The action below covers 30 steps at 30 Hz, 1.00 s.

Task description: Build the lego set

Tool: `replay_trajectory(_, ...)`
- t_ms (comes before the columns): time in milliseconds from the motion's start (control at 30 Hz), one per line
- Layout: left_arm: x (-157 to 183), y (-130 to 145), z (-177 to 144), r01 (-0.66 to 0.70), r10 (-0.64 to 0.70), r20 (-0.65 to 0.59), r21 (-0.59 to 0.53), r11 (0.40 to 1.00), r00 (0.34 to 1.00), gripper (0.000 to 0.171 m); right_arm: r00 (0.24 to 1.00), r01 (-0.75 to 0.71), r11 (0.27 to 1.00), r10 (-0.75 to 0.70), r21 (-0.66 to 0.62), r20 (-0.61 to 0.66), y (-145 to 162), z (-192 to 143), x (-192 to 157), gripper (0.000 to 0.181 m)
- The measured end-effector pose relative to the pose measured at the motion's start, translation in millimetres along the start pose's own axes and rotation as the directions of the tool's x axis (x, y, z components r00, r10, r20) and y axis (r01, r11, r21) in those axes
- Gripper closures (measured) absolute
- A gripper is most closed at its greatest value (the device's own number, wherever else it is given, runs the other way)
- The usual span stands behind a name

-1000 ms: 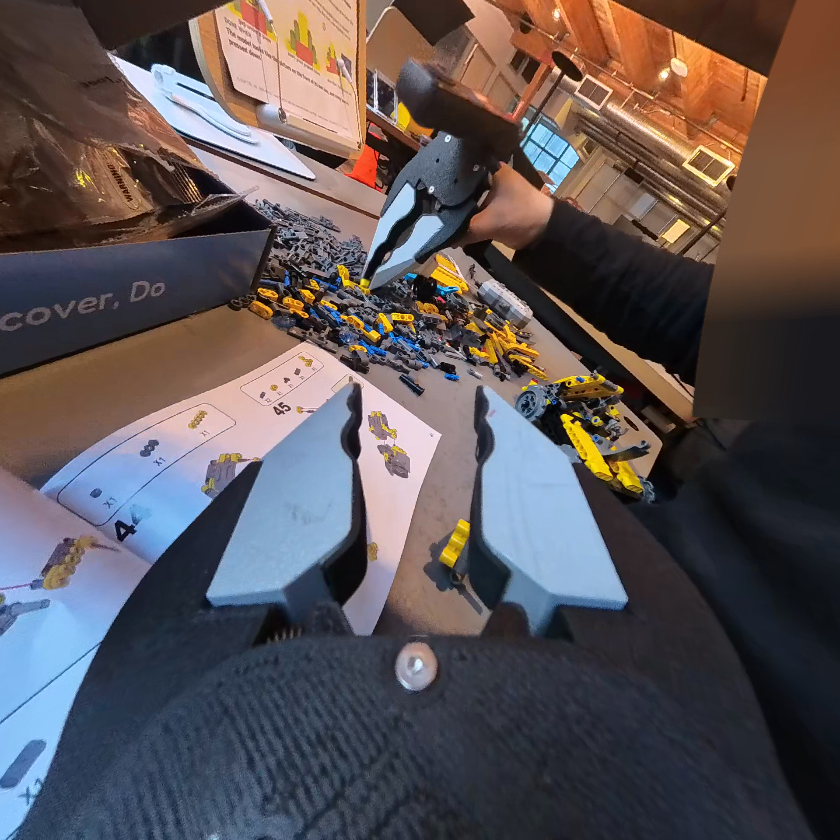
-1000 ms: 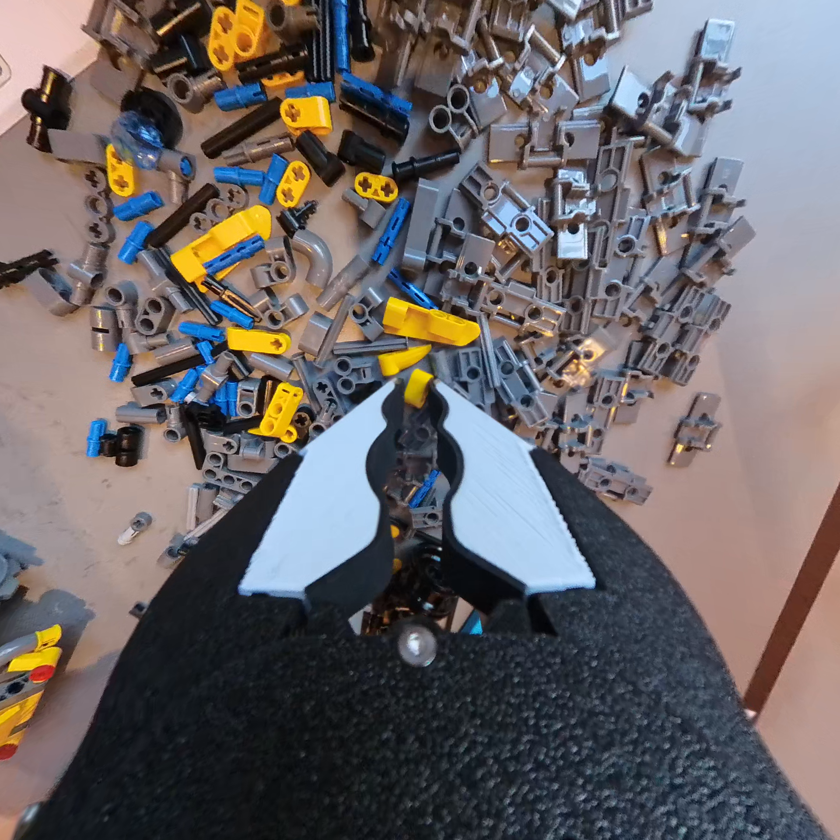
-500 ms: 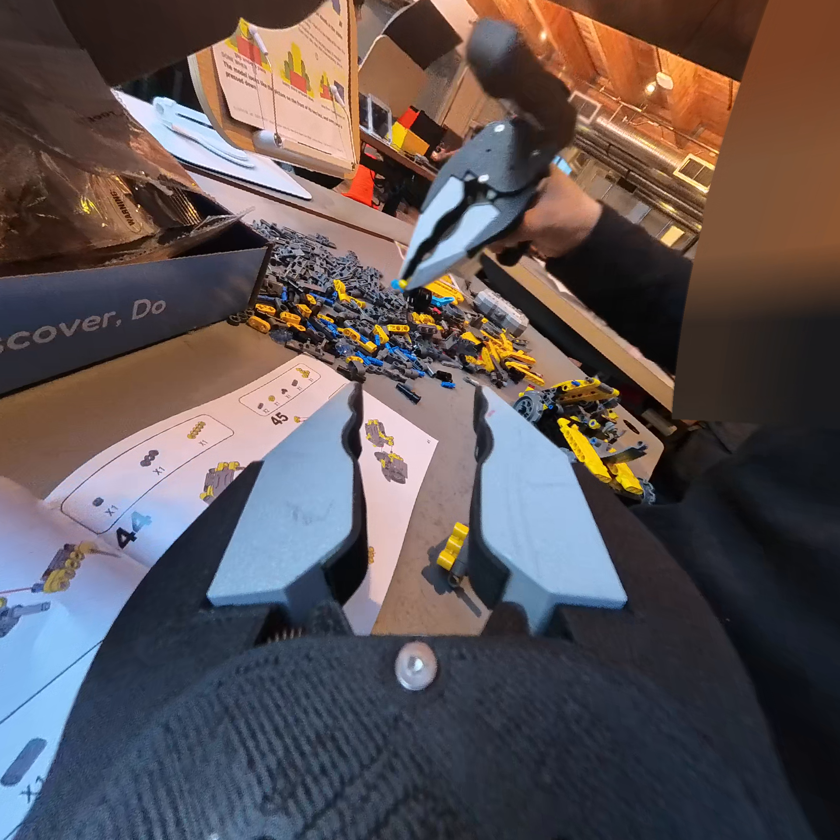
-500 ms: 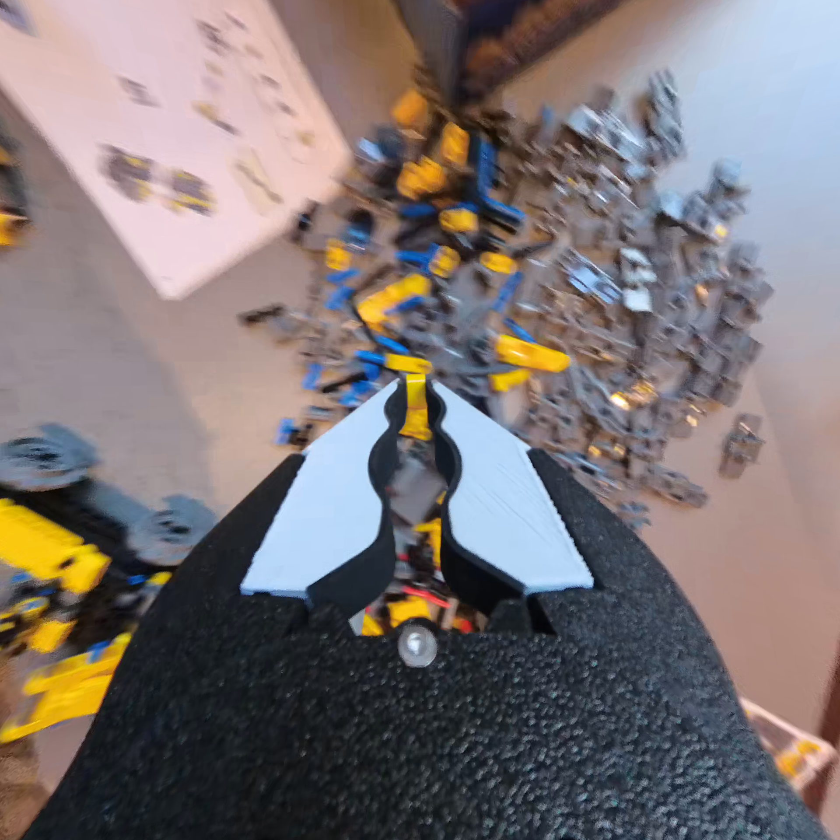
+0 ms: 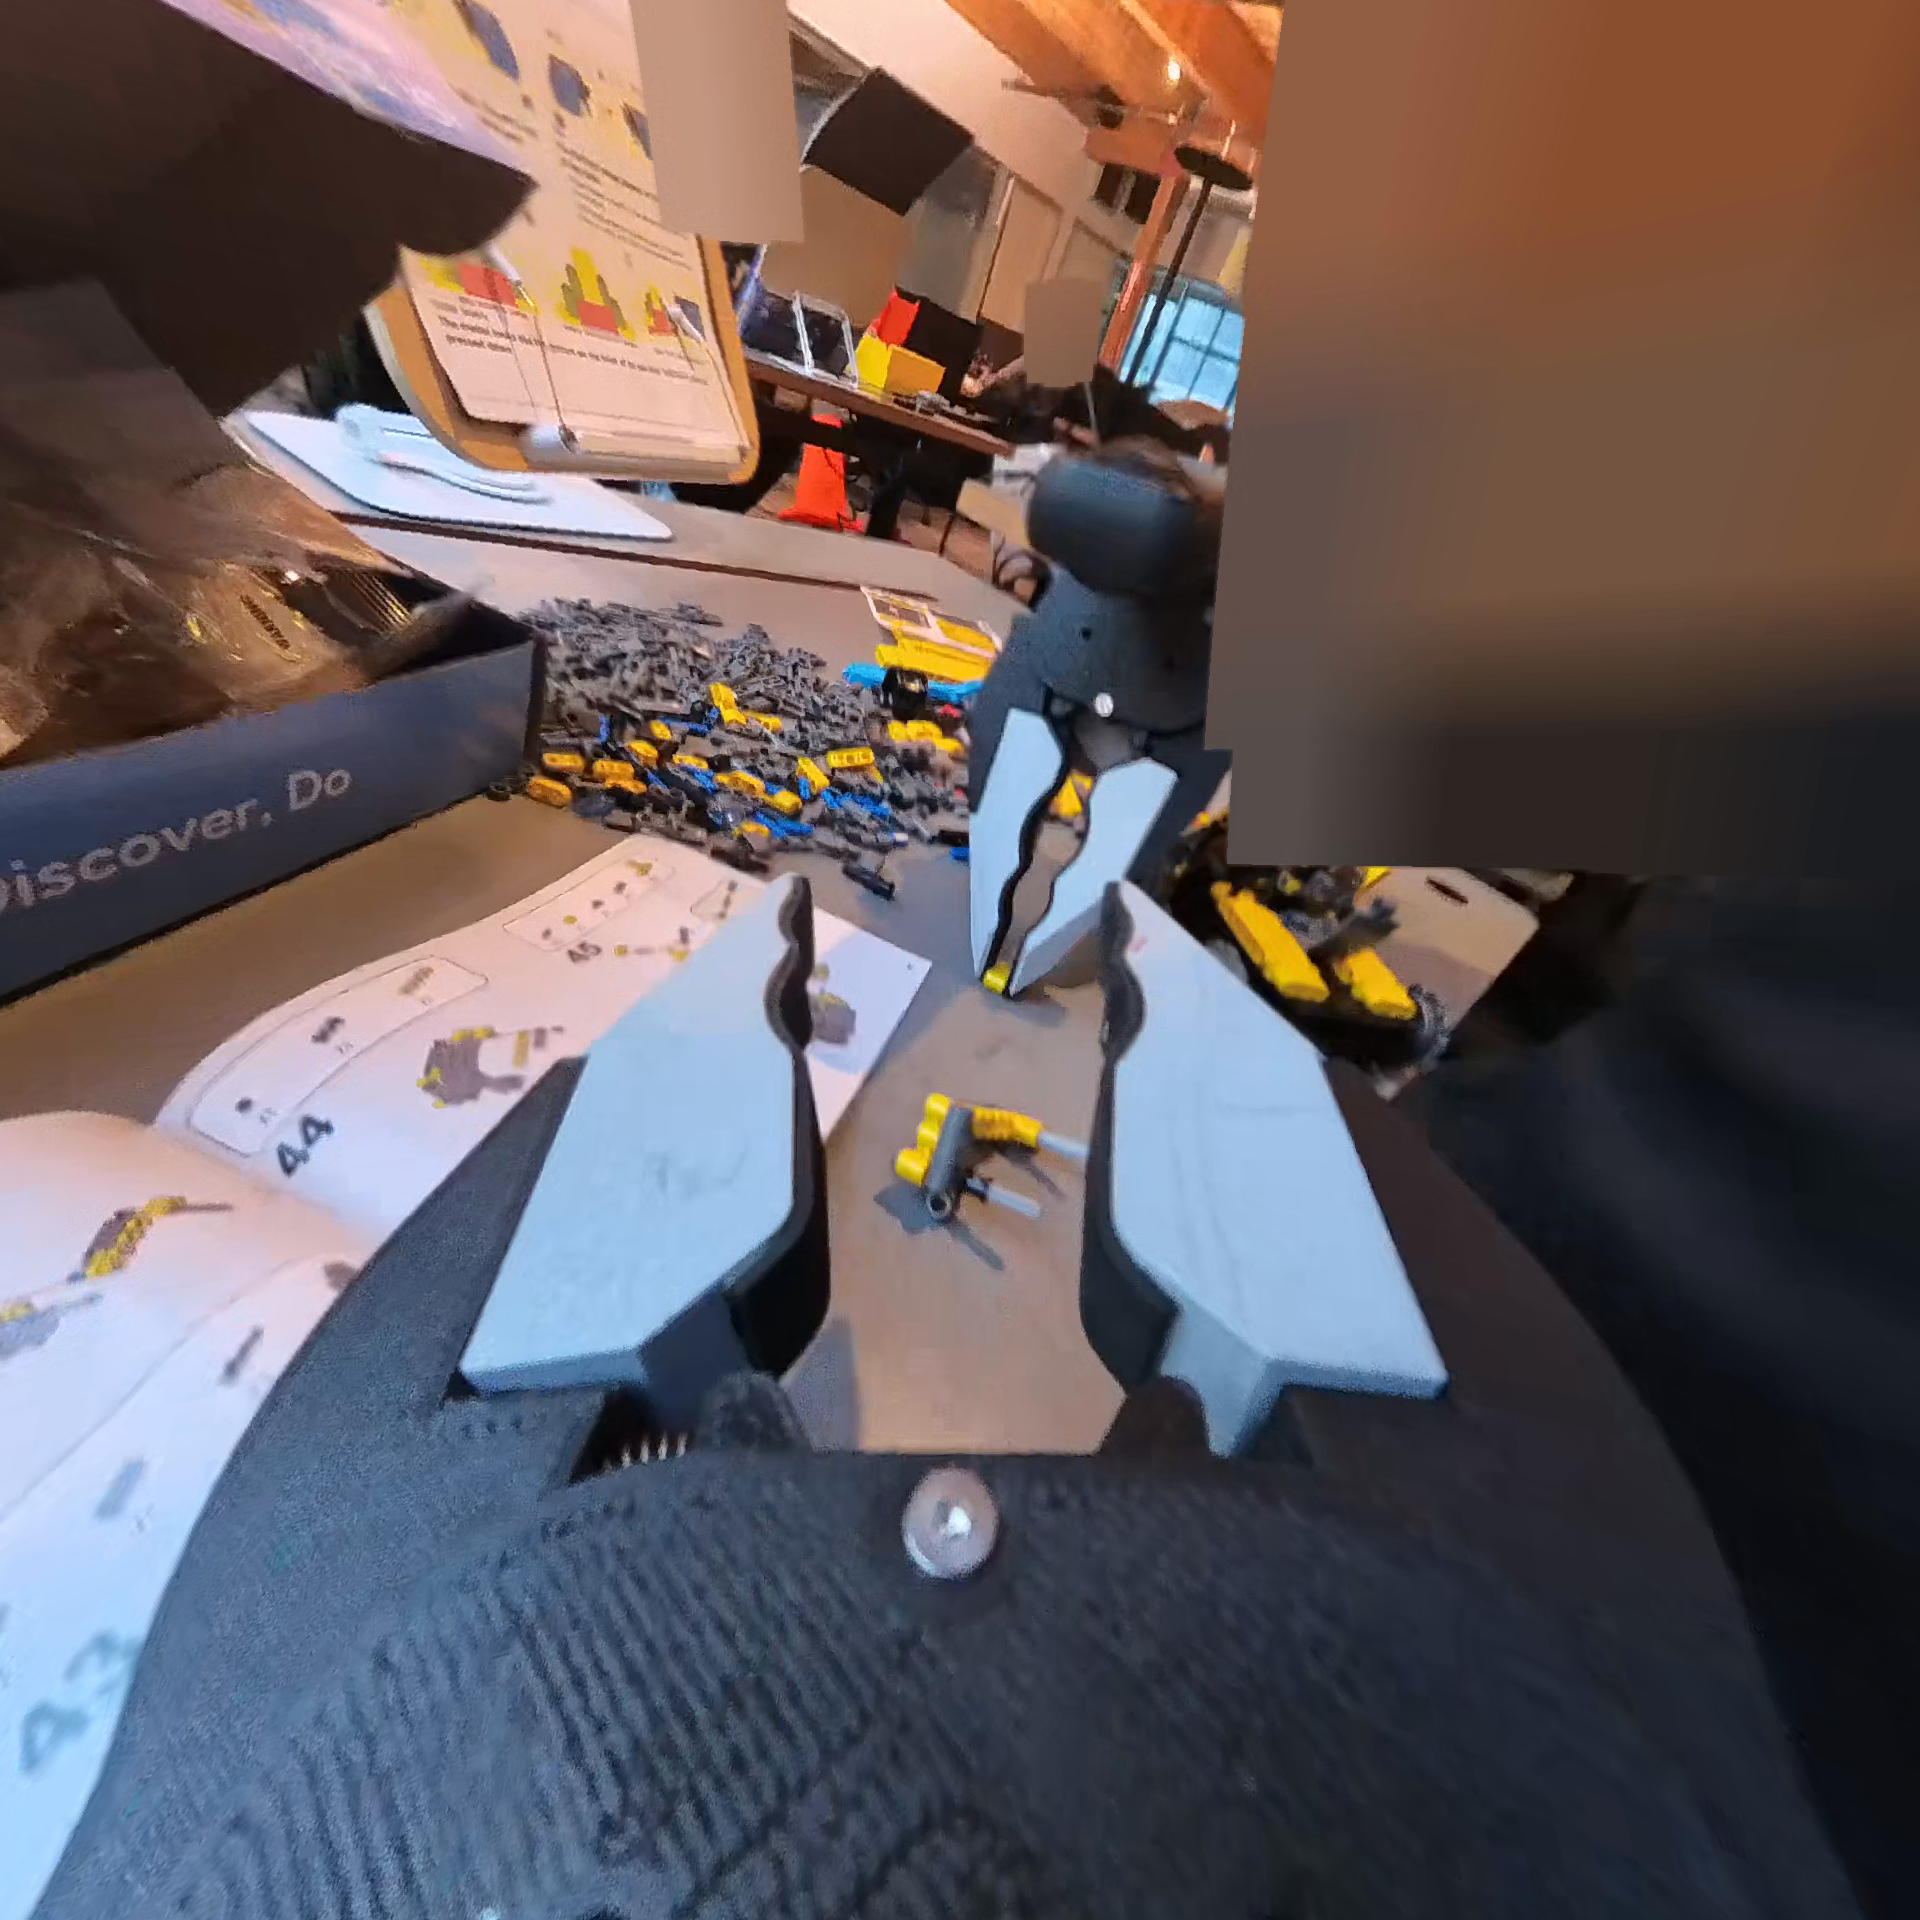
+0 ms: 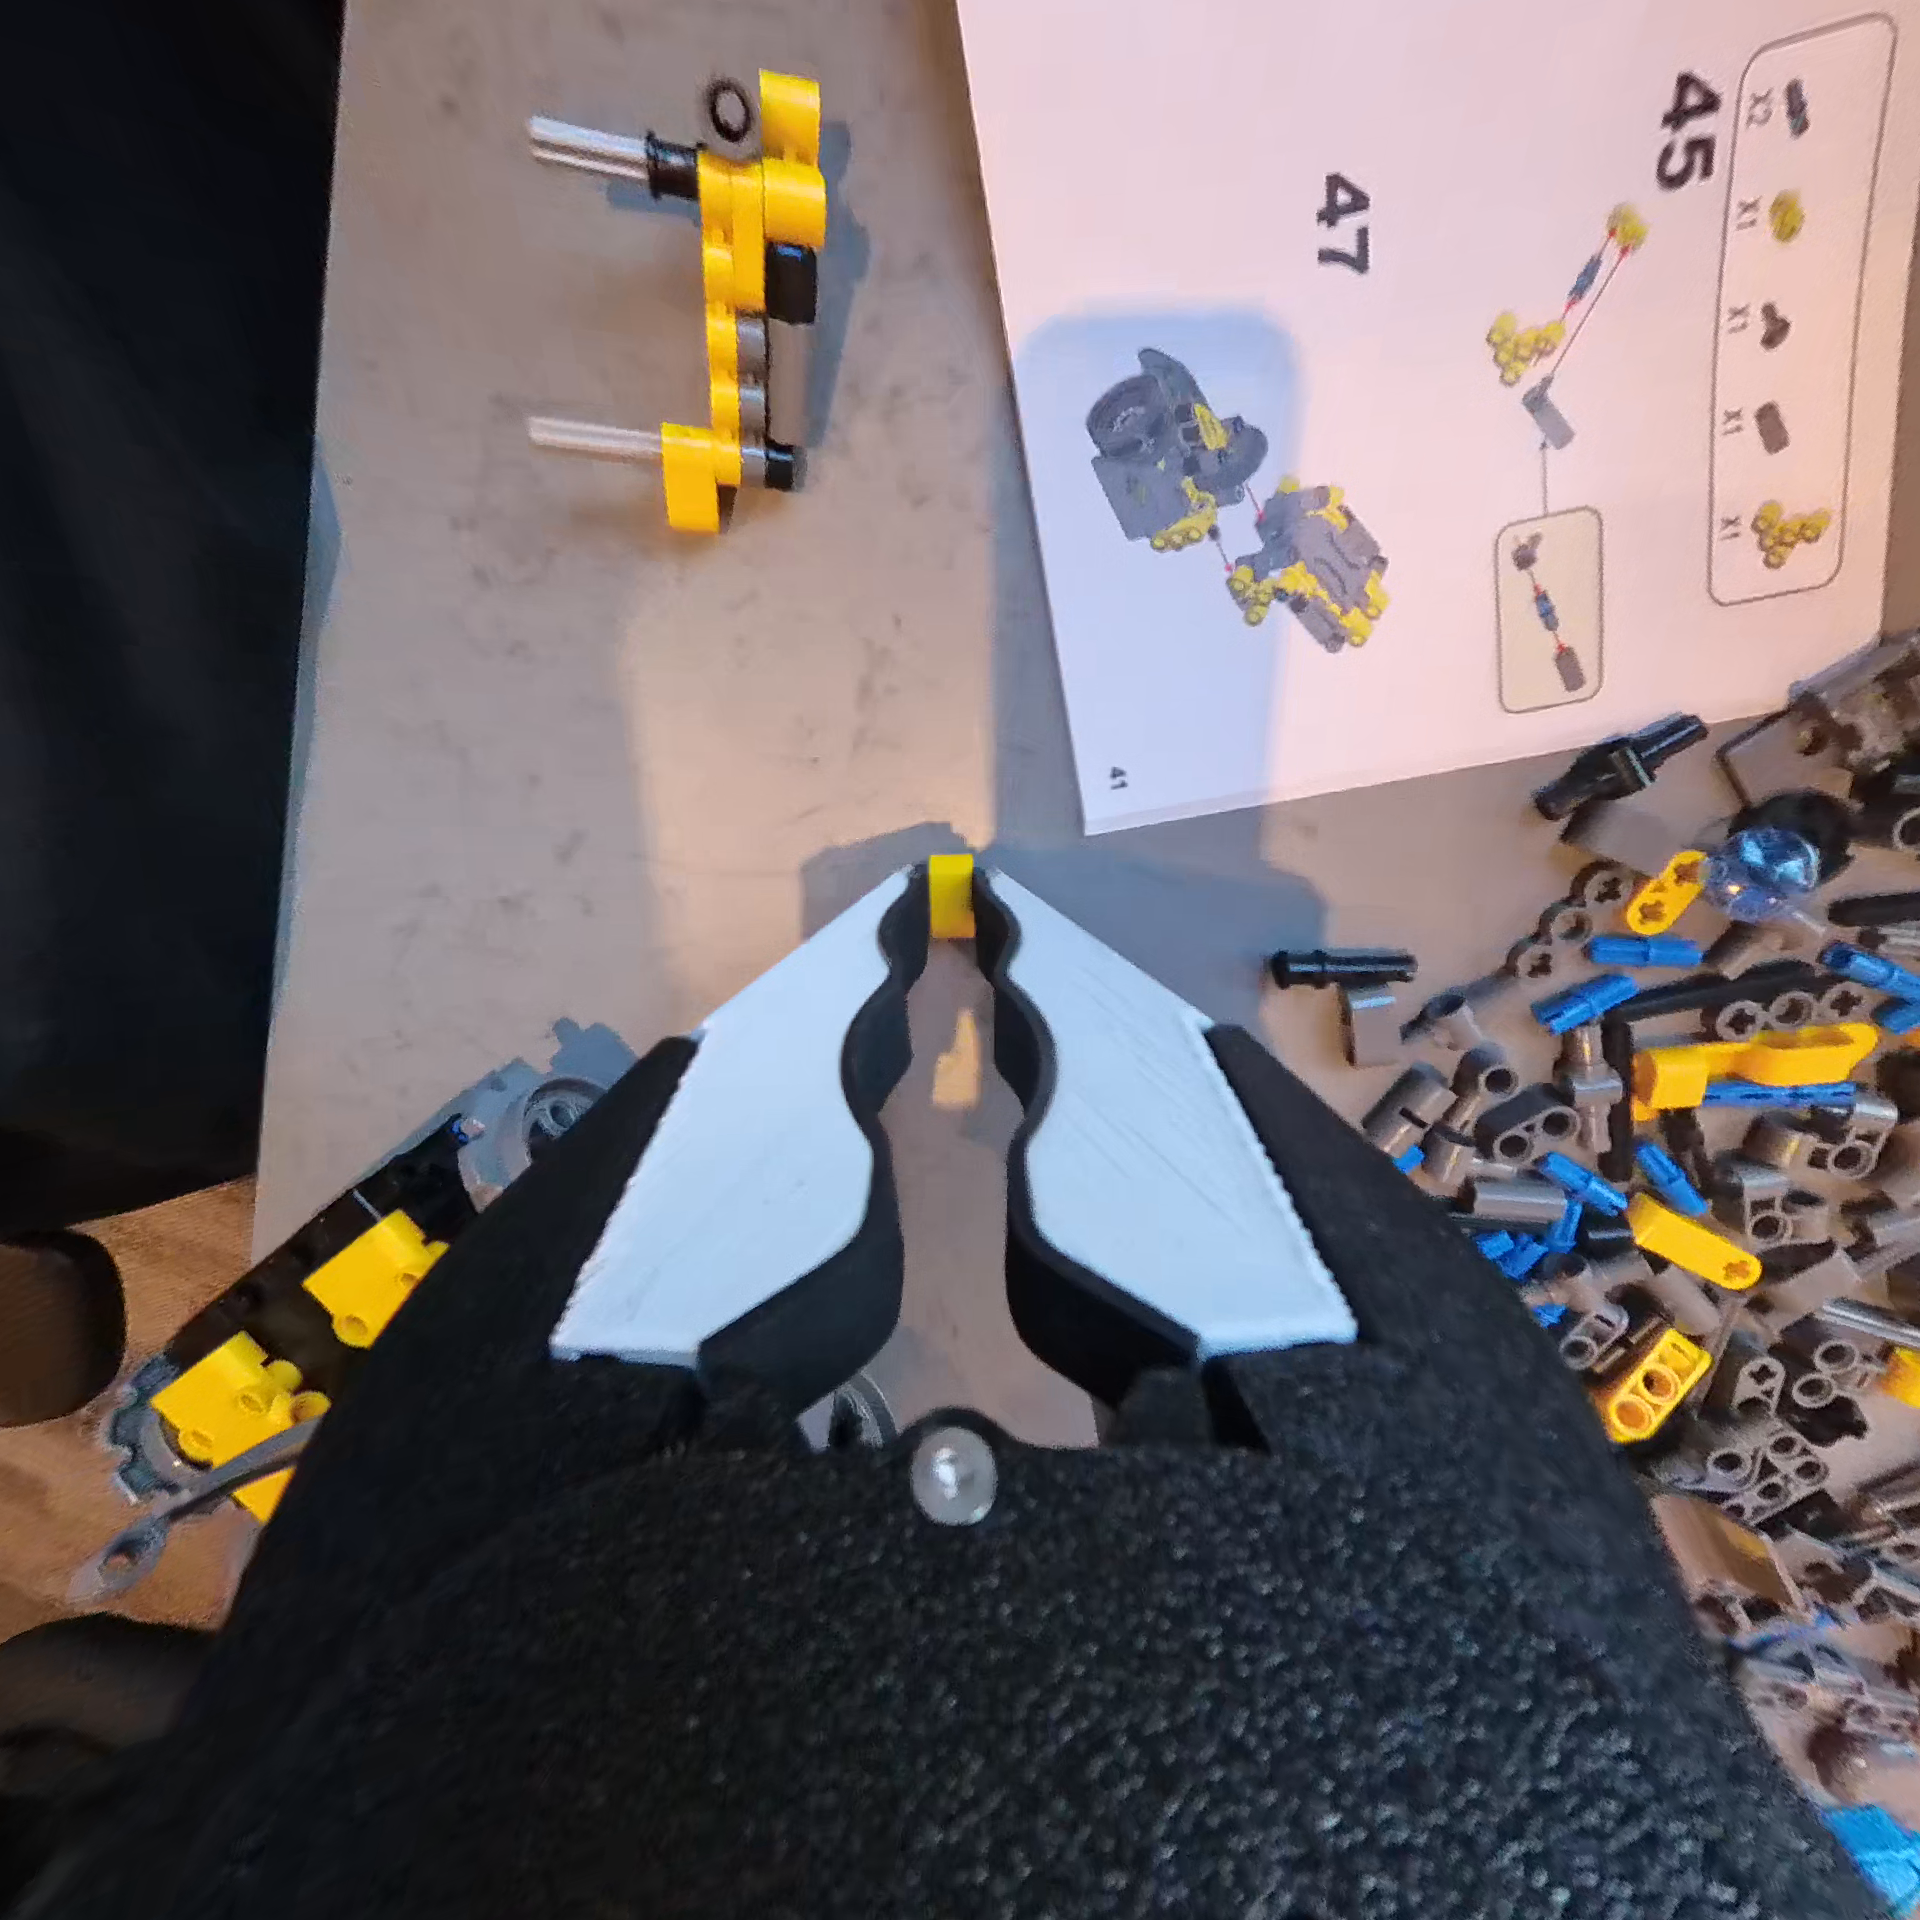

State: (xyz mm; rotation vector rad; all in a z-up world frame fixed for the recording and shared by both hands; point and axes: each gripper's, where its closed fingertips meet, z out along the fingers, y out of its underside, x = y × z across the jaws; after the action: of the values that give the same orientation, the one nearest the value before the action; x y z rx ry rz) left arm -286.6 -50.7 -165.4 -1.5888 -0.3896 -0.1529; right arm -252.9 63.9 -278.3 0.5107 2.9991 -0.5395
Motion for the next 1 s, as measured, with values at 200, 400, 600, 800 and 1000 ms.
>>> replay_trajectory(200, 20.0, 49.2, -4.7, -0.007, 0.007, -0.004, -0.115, 0.993, 1.0, 0.12, 0.999, 0.009, 1.0, -0.009, 0.0, -0.032, -4.8, 2.7, -2.4, 0.174)
replay_trajectory(400, 12.5, 48.6, -13.9, -0.003, 0.004, 0.006, -0.08, 0.997, 1.0, 0.12, 0.999, 0.034, 0.999, -0.034, 0.002, -0.018, -21.8, 10.2, -14.4, 0.174)
replay_trajectory(600, 10.0, 55.2, -13.0, 0.021, -0.021, -0.005, -0.091, 0.996, 1.0, 0.12, 1.0, 0.023, 1.0, -0.023, -0.001, -0.009, -21.9, 9.3, -17.4, 0.161)
replay_trajectory(800, 8.7, 49.4, -11.3, 0.008, -0.008, 0.002, -0.09, 0.996, 1.0, 0.12, 0.997, -0.072, 0.986, 0.077, 0.147, -0.029, -22.4, -27.0, -12.9, 0.154)
replay_trajectory(1000, 3.2, 31.0, 0.9, -0.075, 0.078, 0.015, -0.129, 0.989, 0.997, 0.12, 0.92, -0.246, 0.867, 0.349, 0.433, -0.177, 20.7, -106.6, 16.9, 0.145)
